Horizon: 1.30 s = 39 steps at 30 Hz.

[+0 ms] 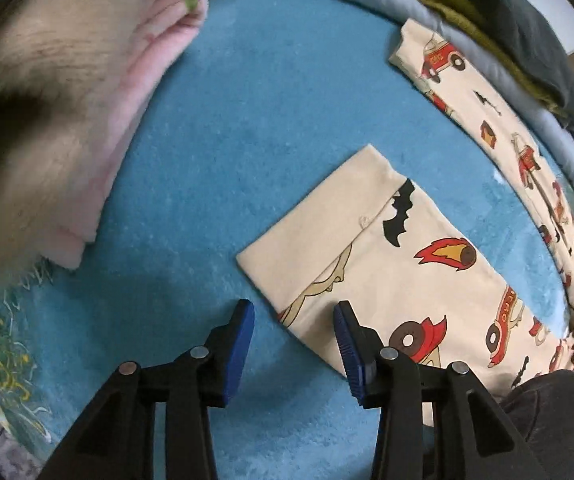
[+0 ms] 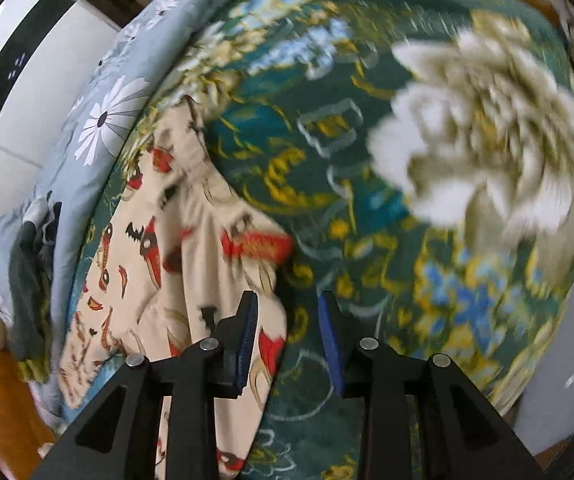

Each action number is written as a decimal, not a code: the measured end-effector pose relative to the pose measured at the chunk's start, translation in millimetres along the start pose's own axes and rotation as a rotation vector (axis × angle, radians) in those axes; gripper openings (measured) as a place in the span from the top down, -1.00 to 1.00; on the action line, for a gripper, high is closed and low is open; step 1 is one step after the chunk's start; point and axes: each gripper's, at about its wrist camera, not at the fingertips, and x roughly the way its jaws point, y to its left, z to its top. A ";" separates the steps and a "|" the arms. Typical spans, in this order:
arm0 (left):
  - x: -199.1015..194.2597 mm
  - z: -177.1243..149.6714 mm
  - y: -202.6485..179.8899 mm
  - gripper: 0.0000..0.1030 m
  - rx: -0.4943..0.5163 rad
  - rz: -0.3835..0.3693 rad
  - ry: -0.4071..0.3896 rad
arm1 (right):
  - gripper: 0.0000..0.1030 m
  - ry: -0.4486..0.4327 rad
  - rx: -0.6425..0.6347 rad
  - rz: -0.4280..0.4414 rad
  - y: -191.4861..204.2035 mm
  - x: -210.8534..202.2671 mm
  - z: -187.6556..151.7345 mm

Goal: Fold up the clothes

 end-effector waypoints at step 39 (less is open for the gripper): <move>-36.0 46.0 -7.7 0.95 -0.102 -0.232 -0.086 | 0.94 -0.225 -0.097 0.116 79.8 -87.6 23.1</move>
